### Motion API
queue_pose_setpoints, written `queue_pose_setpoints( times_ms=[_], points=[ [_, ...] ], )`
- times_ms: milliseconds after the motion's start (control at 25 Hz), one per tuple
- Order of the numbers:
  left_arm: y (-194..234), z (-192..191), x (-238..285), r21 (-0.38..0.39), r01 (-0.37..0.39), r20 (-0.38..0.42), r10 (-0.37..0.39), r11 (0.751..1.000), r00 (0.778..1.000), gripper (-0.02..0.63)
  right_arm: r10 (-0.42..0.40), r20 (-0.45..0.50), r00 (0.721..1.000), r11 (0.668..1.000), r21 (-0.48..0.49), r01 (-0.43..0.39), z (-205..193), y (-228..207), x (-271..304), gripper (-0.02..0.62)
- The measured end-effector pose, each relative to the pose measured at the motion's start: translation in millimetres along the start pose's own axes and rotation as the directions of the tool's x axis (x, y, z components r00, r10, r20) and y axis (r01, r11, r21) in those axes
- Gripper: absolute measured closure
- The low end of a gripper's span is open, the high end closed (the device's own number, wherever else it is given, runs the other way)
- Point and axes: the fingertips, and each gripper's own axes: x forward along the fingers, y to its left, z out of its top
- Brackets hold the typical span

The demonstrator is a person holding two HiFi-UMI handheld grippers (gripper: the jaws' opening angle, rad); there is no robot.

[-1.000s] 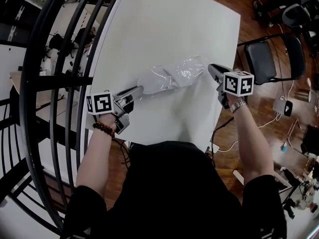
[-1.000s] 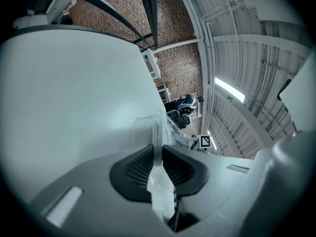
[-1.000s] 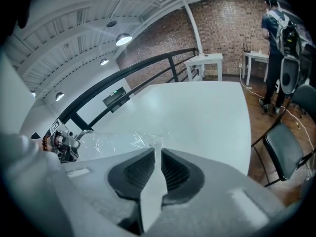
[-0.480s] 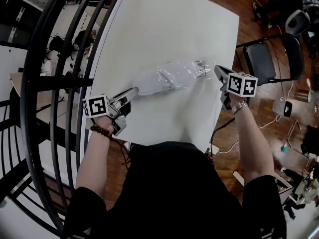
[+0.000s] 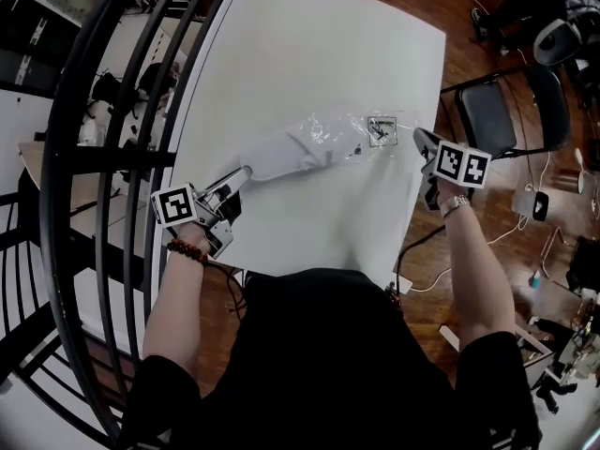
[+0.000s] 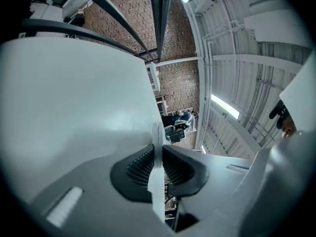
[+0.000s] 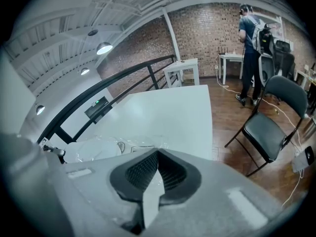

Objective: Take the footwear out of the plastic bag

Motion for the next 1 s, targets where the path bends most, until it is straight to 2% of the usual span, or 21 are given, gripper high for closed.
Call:
queue_pose_setpoints(
  times_ms=[360, 680, 1000],
  points=[
    [-8, 13, -6, -0.007, 0.034, 0.060, -0.033, 0.999, 0.998, 0.535, -0.057, 0.050, 0.997, 0.992, 0.118, 0.051, 0, -26, -18, 0.601],
    [-7, 26, -14, -0.018, 0.045, 0.126, -0.042, 0.999, 0.991, 0.535, -0.124, 0.100, 0.987, 0.965, 0.242, 0.097, -6, -55, -37, 0.601],
    [-7, 42, -22, -0.013, 0.048, 0.199, -0.045, 0.999, 0.979, 0.535, -0.163, 0.130, 0.978, 0.944, 0.310, 0.116, -9, -64, -47, 0.601]
  ],
)
